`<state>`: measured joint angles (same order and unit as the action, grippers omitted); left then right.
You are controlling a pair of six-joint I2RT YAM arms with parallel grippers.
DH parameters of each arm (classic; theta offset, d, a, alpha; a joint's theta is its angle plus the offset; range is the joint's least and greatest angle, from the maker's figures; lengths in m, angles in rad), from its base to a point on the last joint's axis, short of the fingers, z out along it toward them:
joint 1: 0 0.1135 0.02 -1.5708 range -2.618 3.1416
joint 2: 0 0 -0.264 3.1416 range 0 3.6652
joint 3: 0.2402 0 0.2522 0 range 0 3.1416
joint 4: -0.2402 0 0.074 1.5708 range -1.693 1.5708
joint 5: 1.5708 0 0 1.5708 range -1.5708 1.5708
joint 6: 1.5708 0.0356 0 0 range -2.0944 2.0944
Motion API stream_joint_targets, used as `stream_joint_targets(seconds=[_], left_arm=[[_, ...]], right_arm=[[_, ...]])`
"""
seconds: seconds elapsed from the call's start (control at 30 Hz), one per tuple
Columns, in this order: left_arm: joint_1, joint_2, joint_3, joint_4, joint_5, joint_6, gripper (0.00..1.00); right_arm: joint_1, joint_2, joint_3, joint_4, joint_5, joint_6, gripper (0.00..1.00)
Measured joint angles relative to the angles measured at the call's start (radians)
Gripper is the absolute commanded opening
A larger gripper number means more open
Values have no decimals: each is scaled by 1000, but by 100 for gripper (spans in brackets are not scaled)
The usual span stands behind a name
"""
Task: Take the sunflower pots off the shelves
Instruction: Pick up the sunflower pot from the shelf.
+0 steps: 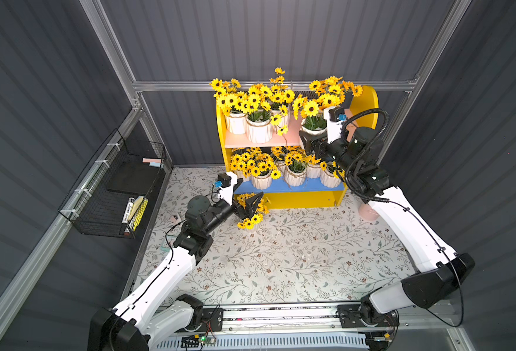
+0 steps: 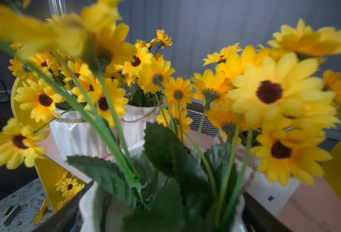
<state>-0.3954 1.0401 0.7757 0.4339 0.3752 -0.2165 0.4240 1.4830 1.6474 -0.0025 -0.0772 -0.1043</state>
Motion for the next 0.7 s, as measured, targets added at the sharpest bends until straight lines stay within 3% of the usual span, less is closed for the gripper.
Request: stream_joint_targets(seconds=[0.3,0.7], left_arm=[[0,11,0,8,8,0,100],[0,24,0,23,36,-16,99]], right_arm=[[19,-29,-31,11,-14,3,0],[153,-178,-171,18,14,-29,0]])
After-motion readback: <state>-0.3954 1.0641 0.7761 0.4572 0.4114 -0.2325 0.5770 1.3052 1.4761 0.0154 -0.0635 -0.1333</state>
